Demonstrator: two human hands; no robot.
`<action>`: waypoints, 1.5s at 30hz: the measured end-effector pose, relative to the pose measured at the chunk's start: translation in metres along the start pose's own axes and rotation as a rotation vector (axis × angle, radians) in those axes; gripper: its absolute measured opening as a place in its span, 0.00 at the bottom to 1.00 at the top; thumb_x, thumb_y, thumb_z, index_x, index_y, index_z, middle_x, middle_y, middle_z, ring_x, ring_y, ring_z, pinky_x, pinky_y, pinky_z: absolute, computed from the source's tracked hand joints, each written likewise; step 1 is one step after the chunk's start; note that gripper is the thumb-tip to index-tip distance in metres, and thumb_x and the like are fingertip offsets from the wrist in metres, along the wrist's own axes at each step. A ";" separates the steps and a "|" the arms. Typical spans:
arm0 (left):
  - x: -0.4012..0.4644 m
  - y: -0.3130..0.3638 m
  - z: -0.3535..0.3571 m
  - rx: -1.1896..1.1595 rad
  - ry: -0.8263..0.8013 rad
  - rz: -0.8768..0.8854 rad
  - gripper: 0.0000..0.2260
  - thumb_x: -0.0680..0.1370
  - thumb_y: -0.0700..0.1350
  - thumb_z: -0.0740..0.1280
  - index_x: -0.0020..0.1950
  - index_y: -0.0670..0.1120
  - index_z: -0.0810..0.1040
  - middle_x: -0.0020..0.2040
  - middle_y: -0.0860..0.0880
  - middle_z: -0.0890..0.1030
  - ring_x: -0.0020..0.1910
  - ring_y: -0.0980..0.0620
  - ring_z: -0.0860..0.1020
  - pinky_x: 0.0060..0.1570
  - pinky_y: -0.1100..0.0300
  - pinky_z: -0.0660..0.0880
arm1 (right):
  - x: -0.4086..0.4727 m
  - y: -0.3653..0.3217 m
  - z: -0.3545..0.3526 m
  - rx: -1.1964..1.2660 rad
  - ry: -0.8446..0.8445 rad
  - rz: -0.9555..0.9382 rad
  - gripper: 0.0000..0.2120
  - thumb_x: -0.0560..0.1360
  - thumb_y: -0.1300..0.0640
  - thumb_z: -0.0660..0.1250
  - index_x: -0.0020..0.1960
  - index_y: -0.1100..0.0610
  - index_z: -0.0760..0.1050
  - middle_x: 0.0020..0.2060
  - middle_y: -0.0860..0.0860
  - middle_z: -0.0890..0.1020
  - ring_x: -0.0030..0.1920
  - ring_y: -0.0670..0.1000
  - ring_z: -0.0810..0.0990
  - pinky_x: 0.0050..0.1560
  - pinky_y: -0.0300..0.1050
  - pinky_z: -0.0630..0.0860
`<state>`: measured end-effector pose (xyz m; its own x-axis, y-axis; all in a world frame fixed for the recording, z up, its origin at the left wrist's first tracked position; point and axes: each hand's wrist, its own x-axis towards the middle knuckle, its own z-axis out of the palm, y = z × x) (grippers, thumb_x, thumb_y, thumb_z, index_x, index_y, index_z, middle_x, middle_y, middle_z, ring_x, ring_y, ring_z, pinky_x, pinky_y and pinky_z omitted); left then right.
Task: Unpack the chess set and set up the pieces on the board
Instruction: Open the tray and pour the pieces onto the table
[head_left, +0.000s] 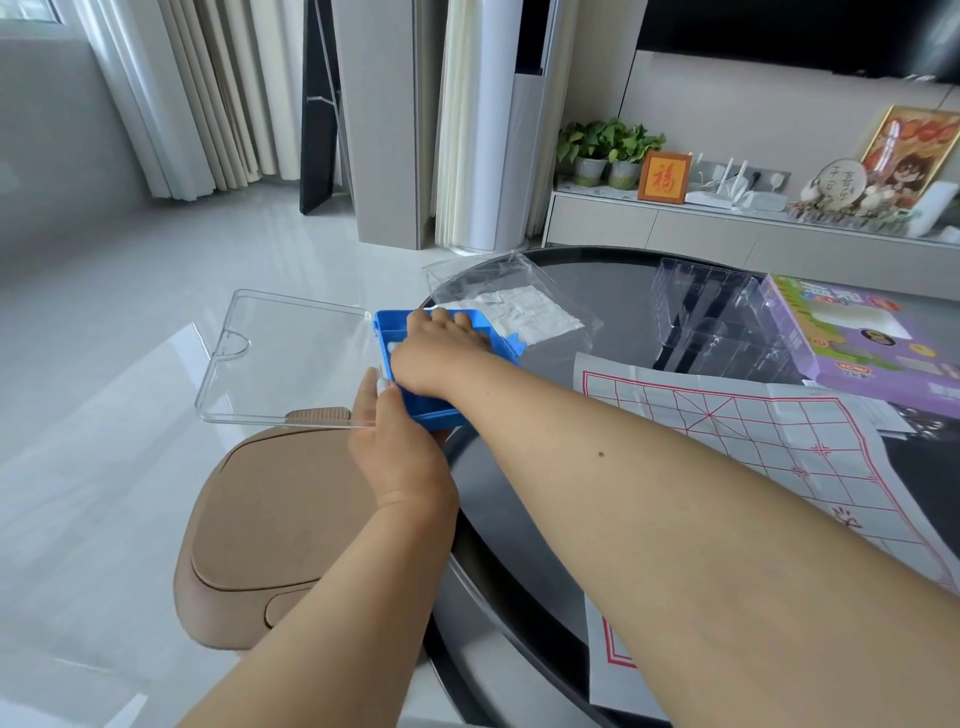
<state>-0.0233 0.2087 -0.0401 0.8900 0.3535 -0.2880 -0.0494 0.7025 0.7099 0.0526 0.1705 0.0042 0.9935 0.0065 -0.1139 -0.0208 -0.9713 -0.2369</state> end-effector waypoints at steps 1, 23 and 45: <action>0.000 0.000 -0.001 0.003 -0.001 0.001 0.14 0.80 0.43 0.59 0.66 0.48 0.74 0.52 0.49 0.81 0.48 0.51 0.80 0.48 0.52 0.79 | 0.000 0.001 -0.001 -0.015 -0.015 -0.010 0.21 0.78 0.53 0.53 0.70 0.56 0.60 0.69 0.55 0.62 0.69 0.58 0.59 0.65 0.55 0.60; 0.005 0.006 -0.001 -0.031 0.051 -0.015 0.14 0.80 0.44 0.60 0.65 0.51 0.74 0.50 0.49 0.80 0.47 0.51 0.80 0.40 0.56 0.80 | -0.007 0.010 -0.002 0.031 -0.015 -0.281 0.10 0.80 0.48 0.52 0.44 0.51 0.66 0.43 0.48 0.73 0.46 0.53 0.73 0.48 0.50 0.70; 0.000 0.006 0.002 -0.040 0.048 -0.005 0.13 0.80 0.44 0.60 0.63 0.52 0.75 0.48 0.53 0.80 0.41 0.57 0.80 0.34 0.60 0.79 | -0.003 0.015 -0.010 0.150 0.111 -0.188 0.17 0.76 0.48 0.63 0.31 0.52 0.65 0.31 0.47 0.71 0.39 0.52 0.72 0.36 0.42 0.67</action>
<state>-0.0228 0.2116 -0.0340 0.8677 0.3786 -0.3220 -0.0645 0.7282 0.6823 0.0507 0.1536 0.0108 0.9876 0.1488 0.0505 0.1567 -0.9093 -0.3855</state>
